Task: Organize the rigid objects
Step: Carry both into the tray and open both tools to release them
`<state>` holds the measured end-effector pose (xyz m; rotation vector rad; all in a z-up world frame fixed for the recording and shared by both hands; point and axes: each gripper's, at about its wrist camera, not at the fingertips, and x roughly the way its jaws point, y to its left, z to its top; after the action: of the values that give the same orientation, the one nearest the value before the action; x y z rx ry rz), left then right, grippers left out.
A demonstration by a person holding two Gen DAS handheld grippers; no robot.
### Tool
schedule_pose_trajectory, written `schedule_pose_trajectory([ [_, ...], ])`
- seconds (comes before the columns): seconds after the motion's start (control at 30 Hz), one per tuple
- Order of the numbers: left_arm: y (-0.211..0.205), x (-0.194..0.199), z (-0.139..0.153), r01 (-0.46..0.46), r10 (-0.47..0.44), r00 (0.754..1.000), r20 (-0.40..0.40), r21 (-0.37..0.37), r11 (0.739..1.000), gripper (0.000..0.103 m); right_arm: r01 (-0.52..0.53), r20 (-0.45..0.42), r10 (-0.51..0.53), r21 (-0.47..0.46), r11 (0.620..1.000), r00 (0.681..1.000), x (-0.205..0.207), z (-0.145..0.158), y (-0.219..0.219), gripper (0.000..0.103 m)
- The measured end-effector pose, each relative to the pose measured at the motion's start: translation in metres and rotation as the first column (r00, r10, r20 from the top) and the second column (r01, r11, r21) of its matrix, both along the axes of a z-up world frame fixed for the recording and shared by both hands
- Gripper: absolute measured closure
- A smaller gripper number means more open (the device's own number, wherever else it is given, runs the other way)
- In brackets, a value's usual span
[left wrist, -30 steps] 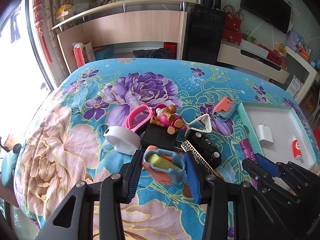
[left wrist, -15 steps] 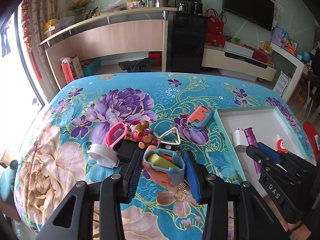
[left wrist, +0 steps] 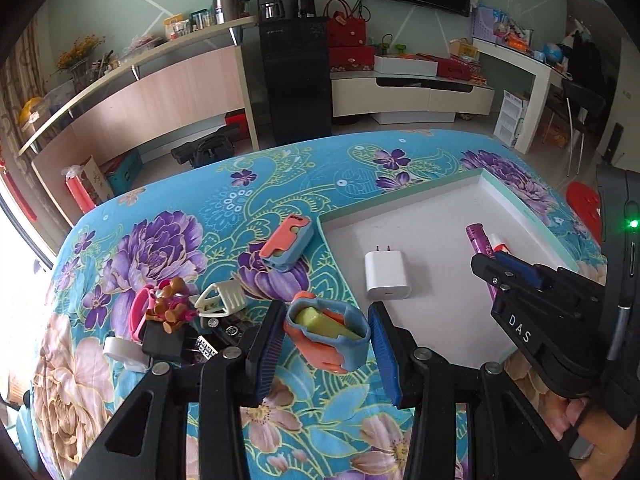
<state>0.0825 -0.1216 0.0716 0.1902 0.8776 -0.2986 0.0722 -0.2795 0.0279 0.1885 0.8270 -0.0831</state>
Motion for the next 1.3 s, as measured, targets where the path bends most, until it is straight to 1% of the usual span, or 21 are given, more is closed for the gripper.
schedule_pose_trajectory([
  [0.17, -0.033, 0.002, -0.005, 0.074, -0.074, 0.997, -0.012, 0.05, 0.996, 0.058, 0.046, -0.003, -0.046, 0.015, 0.999, 0.999, -0.005, 0.001, -0.021, 0.083],
  [0.37, -0.06, 0.012, -0.025, 0.117, -0.113, 0.992, -0.054, 0.068, 0.991, 0.058, 0.083, -0.062, -0.081, 0.029, 0.996, 0.995, -0.002, -0.011, -0.036, 0.083],
  [0.6, -0.076, 0.026, -0.047, 0.11, -0.103, 0.991, -0.084, 0.081, 0.991, 0.058, 0.088, -0.089, -0.084, 0.041, 0.995, 0.992, 0.0, -0.02, -0.042, 0.083],
  [0.7, -0.077, 0.026, -0.048, 0.108, -0.103, 0.993, -0.064, 0.075, 0.991, 0.057, 0.088, -0.097, -0.083, 0.048, 0.995, 0.992, 0.002, -0.022, -0.043, 0.083],
  [0.8, -0.076, 0.027, -0.048, 0.099, -0.096, 0.994, -0.053, 0.057, 0.993, 0.057, 0.085, -0.097, -0.08, 0.049, 0.995, 0.992, 0.002, -0.022, -0.043, 0.083],
  [0.9, -0.074, 0.031, -0.052, 0.089, -0.087, 0.993, -0.074, 0.02, 0.996, 0.057, 0.087, -0.098, -0.082, 0.05, 0.995, 0.992, 0.002, -0.022, -0.043, 0.083],
  [1.0, -0.074, 0.032, -0.056, 0.078, -0.075, 0.994, -0.082, 0.031, 0.996, 0.057, 0.093, -0.099, -0.088, 0.051, 0.994, 0.991, 0.002, -0.023, -0.044, 0.082],
  [1.07, -0.073, 0.032, -0.057, 0.076, -0.074, 0.993, -0.089, 0.018, 0.997, 0.056, 0.097, -0.101, -0.092, 0.046, 0.994, 0.991, 0.002, -0.023, -0.044, 0.082],
  [1.13, -0.072, 0.032, -0.056, 0.076, -0.075, 0.993, -0.088, 0.008, 0.997, 0.054, 0.097, -0.101, -0.092, 0.045, 0.994, 0.991, 0.002, -0.023, -0.043, 0.082],
  [1.2, -0.072, 0.031, -0.054, 0.074, -0.073, 0.994, -0.079, 0.008, 0.997, 0.041, 0.098, -0.101, -0.094, 0.044, 0.994, 0.99, 0.002, -0.023, -0.043, 0.082],
  [1.23, -0.071, 0.031, -0.053, 0.072, -0.071, 0.995, -0.076, 0.008, 0.997, 0.039, 0.1, -0.101, -0.095, 0.042, 0.994, 0.99, 0.003, -0.023, -0.043, 0.082],
  [1.3, -0.07, 0.03, -0.051, 0.065, -0.065, 0.995, -0.071, 0.005, 0.998, 0.039, 0.104, -0.097, -0.099, 0.045, 0.994, 0.99, 0.002, -0.022, -0.044, 0.079],
])
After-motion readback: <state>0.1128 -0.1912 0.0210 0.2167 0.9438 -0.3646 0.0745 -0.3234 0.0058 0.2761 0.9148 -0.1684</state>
